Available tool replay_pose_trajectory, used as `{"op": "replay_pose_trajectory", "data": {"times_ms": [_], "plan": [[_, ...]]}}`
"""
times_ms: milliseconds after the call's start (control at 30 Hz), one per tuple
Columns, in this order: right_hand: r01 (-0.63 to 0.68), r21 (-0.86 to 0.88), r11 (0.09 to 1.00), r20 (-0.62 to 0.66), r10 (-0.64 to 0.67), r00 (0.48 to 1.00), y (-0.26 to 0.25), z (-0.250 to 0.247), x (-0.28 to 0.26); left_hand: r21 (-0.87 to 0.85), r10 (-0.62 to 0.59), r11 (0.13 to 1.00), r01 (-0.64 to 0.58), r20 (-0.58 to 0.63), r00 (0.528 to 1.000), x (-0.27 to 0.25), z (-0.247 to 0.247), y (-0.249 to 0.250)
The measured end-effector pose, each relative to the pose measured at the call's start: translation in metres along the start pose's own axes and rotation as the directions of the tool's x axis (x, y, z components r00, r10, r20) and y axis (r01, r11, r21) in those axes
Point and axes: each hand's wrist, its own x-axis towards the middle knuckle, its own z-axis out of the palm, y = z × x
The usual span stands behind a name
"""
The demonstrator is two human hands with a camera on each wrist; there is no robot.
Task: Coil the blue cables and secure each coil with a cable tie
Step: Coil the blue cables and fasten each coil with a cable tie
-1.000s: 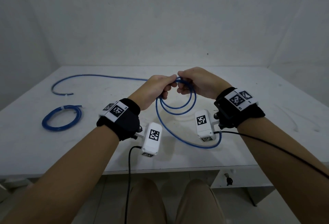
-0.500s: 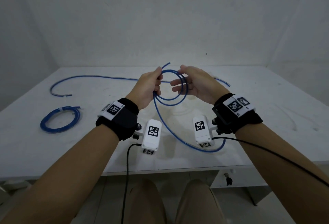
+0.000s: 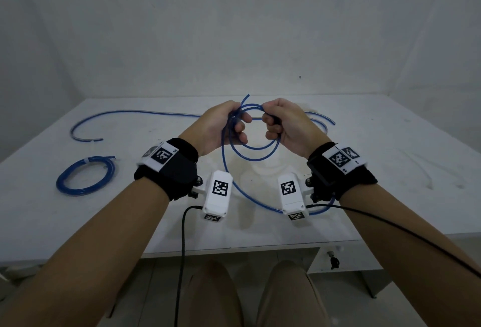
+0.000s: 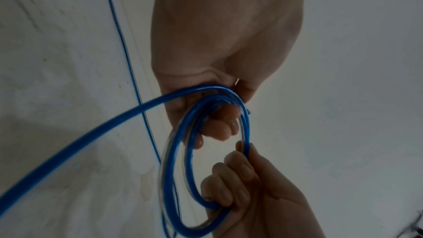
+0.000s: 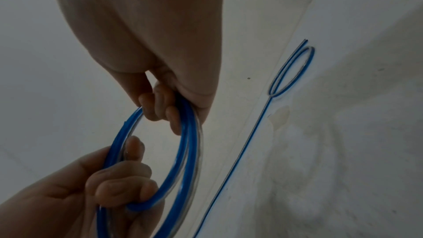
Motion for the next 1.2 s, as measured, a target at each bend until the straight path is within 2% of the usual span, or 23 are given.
{"op": "replay_pose_trajectory", "data": {"times_ms": [100,167,300,433,567,733,833,900,1000,1100,1200], "plan": [[0.019,0.02,1.0,0.009,-0.019,1.0,0.0,0.0,0.001,-0.029,-0.005,1.0,0.005,-0.001,1.0,0.0,0.002,0.001],[0.028,0.073,0.997,0.021,-0.029,0.999,-0.001,0.001,0.001,-0.123,0.02,0.992,-0.025,-0.037,0.999,0.001,0.005,0.002],[-0.076,0.183,0.98,0.058,0.066,0.996,0.001,-0.001,-0.001,-0.316,0.072,0.941,-0.123,-0.169,0.983,0.005,0.009,0.003],[-0.113,0.313,0.943,0.079,0.093,0.993,0.008,-0.002,-0.005,-0.416,0.063,0.899,-0.14,-0.192,0.979,0.007,0.011,0.002],[-0.085,0.502,0.861,0.049,0.069,0.996,0.009,0.0,-0.003,-0.336,0.045,0.938,-0.088,-0.133,0.99,0.005,0.012,-0.002],[-0.024,0.511,0.86,-0.039,0.052,0.998,0.009,-0.001,0.002,-0.102,-0.045,0.994,0.03,-0.152,0.987,-0.001,0.008,-0.006],[0.004,0.534,0.846,-0.075,0.042,0.996,0.007,-0.004,0.003,-0.085,-0.102,0.992,0.089,-0.168,0.98,-0.004,0.005,-0.01],[0.026,0.547,0.837,-0.098,0.034,0.995,0.006,-0.006,0.004,-0.103,-0.119,0.989,0.106,-0.139,0.983,-0.004,0.003,-0.014],[0.047,0.545,0.837,-0.13,0.029,0.991,0.006,-0.006,0.007,-0.167,-0.107,0.981,0.095,-0.066,0.992,-0.006,0.001,-0.022],[0.058,0.538,0.841,-0.144,0.024,0.989,0.008,-0.004,0.008,-0.143,-0.034,0.989,0.039,0.036,0.999,-0.008,0.004,-0.027],[0.051,0.522,0.851,-0.135,0.024,0.991,0.012,0.0,0.007,-0.157,0.058,0.986,-0.061,-0.022,0.998,-0.004,0.007,-0.029]]}}
